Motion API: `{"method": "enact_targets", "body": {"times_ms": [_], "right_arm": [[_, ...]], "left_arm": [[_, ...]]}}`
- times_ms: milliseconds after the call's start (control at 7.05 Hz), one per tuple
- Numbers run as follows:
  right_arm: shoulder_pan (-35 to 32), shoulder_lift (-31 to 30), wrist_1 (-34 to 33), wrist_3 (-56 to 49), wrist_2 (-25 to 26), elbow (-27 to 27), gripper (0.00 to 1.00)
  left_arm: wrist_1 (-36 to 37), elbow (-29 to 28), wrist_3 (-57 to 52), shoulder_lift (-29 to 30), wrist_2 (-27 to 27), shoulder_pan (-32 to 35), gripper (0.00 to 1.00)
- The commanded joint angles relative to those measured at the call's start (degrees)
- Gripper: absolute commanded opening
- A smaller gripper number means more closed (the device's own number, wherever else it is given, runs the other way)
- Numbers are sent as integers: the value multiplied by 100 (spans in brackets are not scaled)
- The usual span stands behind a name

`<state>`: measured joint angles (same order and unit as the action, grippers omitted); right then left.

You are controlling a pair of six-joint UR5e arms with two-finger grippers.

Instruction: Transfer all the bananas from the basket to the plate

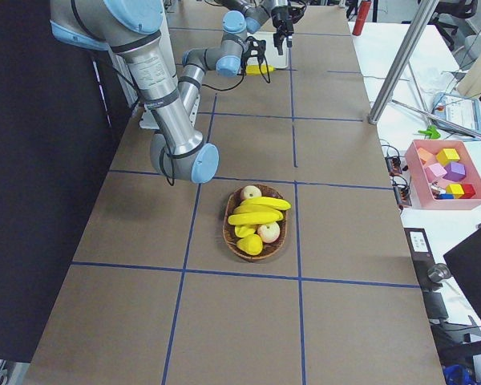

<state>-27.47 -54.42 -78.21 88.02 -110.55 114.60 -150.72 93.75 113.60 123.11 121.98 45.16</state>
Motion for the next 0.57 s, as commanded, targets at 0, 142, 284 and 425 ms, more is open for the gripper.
{"method": "enact_targets", "body": {"times_ms": [0,142,284,425], "right_arm": [[5,10,16,-91,-2,1,2],[5,19,25,-362,-2,10,2],[5,19,25,-408,-2,10,2],[5,10,25,-409,-2,10,2]], "left_arm": [[-36,-5,-57,72,-104,-305,98],[-45,12,-136,72,-78,-341,96],[-45,73,-432,55,-78,-507,96],[-53,74,-540,46,-78,-630,96]]}}
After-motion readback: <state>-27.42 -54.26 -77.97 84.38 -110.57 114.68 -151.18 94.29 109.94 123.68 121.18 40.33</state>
